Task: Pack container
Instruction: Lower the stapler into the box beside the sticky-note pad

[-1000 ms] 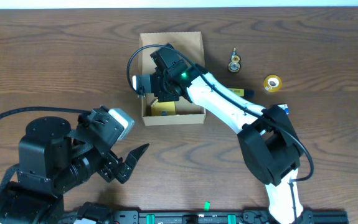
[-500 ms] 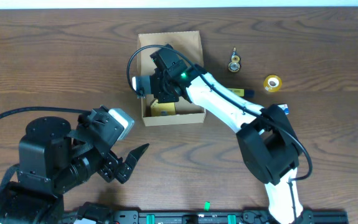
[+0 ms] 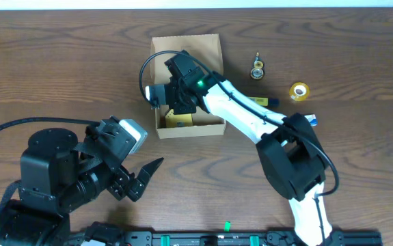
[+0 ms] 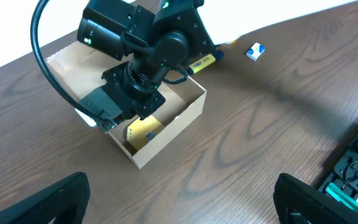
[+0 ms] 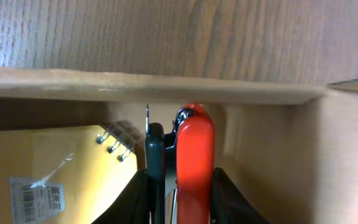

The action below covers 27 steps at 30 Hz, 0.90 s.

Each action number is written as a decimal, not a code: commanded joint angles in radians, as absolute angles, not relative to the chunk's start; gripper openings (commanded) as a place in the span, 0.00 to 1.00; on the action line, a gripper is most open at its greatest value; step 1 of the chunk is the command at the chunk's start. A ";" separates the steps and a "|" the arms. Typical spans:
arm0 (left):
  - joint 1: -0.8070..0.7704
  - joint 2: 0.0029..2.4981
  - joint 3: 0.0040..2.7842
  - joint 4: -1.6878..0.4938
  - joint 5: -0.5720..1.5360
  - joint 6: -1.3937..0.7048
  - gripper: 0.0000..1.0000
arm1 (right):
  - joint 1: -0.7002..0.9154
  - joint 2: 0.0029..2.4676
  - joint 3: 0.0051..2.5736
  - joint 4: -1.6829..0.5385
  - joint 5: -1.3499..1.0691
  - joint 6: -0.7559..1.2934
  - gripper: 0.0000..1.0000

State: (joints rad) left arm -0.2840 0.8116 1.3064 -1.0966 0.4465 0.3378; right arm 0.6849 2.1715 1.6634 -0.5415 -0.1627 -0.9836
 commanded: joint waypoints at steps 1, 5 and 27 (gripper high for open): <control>-0.282 0.811 1.325 -1.097 0.461 0.344 0.95 | 0.698 2.196 1.679 -0.537 -0.182 -0.996 0.01; -0.282 0.811 1.325 -1.097 0.461 0.344 0.95 | 0.698 2.196 1.679 -0.511 -0.131 -0.989 0.01; -0.282 0.811 1.325 -1.097 0.461 0.344 0.95 | 0.698 2.196 1.679 -0.509 -0.120 -0.972 0.26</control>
State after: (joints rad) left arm -0.2840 0.8116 1.3064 -1.0966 0.4465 0.3378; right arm 0.6849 2.1910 1.6634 -0.5114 -0.1188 -0.9794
